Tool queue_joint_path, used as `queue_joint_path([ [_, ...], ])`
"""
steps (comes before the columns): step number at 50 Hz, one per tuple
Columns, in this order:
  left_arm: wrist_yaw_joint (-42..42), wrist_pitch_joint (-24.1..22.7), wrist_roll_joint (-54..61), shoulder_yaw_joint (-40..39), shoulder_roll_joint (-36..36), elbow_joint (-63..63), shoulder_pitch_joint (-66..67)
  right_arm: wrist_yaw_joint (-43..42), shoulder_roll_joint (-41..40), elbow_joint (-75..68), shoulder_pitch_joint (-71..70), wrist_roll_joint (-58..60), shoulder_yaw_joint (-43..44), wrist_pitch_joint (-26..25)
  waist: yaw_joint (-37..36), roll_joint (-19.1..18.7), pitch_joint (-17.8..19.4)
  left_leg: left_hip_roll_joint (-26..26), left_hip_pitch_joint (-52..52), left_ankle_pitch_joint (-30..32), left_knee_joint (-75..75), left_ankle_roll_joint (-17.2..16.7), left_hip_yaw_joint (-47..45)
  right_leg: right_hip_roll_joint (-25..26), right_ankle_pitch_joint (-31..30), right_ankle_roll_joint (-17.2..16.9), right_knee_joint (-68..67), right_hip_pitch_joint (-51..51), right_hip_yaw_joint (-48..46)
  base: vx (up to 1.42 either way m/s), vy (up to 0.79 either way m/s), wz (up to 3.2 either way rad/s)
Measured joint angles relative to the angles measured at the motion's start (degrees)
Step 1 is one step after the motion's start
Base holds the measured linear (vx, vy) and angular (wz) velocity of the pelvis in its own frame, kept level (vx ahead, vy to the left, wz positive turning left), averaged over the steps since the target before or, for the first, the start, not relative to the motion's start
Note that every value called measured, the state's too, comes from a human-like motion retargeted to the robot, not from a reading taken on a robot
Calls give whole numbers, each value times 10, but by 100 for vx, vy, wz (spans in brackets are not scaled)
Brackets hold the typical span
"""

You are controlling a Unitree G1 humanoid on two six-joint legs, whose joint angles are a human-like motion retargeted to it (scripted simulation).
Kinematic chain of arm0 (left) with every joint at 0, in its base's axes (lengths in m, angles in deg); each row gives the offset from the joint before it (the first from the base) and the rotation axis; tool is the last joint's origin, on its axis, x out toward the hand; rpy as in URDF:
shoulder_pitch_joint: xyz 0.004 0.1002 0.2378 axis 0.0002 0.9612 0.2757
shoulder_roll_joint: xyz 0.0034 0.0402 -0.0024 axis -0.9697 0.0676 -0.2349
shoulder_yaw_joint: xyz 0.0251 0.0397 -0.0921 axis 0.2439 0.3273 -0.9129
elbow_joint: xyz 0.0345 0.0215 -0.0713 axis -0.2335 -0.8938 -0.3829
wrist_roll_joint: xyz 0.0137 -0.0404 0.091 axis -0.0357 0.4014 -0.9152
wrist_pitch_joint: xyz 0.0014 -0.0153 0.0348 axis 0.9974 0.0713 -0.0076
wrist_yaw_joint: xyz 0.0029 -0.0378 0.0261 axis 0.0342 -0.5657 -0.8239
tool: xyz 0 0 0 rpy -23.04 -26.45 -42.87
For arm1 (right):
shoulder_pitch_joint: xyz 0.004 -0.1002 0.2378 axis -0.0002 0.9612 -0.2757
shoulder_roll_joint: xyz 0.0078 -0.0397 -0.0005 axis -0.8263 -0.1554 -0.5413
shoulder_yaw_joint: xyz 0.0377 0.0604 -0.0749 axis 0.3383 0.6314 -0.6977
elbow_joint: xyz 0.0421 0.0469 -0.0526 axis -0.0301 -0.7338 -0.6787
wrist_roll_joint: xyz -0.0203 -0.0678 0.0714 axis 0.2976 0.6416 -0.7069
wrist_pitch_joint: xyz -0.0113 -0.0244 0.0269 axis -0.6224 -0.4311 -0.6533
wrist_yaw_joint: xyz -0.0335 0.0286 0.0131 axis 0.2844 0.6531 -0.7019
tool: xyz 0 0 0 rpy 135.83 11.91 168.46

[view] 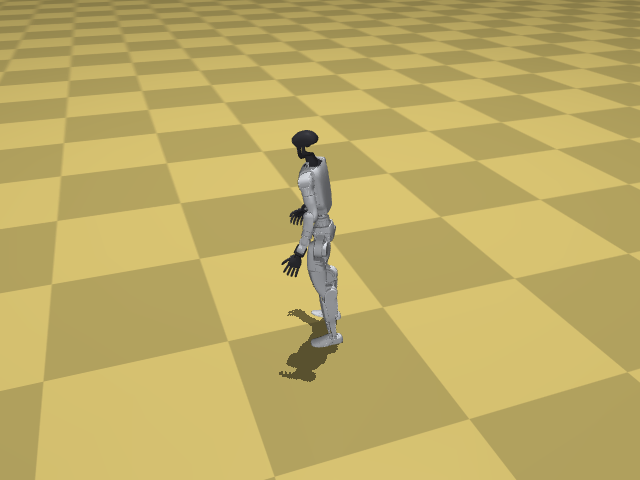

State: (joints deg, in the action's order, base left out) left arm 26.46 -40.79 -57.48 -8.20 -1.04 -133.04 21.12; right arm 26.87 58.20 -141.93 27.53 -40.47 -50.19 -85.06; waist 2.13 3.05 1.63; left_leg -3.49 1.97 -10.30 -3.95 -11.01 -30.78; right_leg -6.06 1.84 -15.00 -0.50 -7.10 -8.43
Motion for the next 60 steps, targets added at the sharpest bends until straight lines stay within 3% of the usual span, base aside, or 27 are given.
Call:
queue_joint_path([
  [8, -2, 14, 7, -30, 33, -37, 19, 10, -10, 3, -1, 6, -2, -2, 7, -17, -14, -8, 6, -10, 14, 10, -18, 7, 10, 0, 3, 5, 13, 10, -10, -21],
  [17, -1, 7, 64, -67, 62, 13, -9, 22, -17, -68, 33, 13, 8, -20, 17, -24, -38, -12, 14, -11, 45, 33, -6, -3, 28, 0, -38, 12, 8, 17, -7, 13],
  [22, -5, 7, 84, -58, 63, 49, -29, 15, -26, -134, 40, 7, 15, -38, 14, -15, -53, -17, 14, 47, 64, 48, 3, -10, -7, 0, -62, 14, 11, 17, -10, 4],
  [28, -8, 5, 59, -47, 60, 74, -47, 15, -25, -131, 41, -50, 16, -53, 10, 2, -64, -13, 13, 173, 59, 58, 7, -18, -93, 0, -58, 14, 26, 13, -9, -25],
  [37, -18, 13, 40, -62, 57, 32, -81, 12, -25, -68, 21, -85, 15, -41, 15, 3, -72, -48, 24, 300, 51, 28, 14, 21, -185, 0, -34, 26, 83, 7, -17, -38],
  [45, -31, 22, 41, -65, 37, -9, -100, 8, -30, -49, 2, -83, 4, -40, 19, 9, -79, -62, 33, 330, 66, 26, 19, 35, -200, 0, -47, 33, 92, 6, -10, -20],
  [60, -38, 22, 54, -72, 46, -42, -83, 9, -34, -94, 29, -95, 4, -47, 21, 20, -101, -37, 30, 344, 73, 36, 39, 6, -194, 0, -42, 38, 100, 2, 1, -4],
])
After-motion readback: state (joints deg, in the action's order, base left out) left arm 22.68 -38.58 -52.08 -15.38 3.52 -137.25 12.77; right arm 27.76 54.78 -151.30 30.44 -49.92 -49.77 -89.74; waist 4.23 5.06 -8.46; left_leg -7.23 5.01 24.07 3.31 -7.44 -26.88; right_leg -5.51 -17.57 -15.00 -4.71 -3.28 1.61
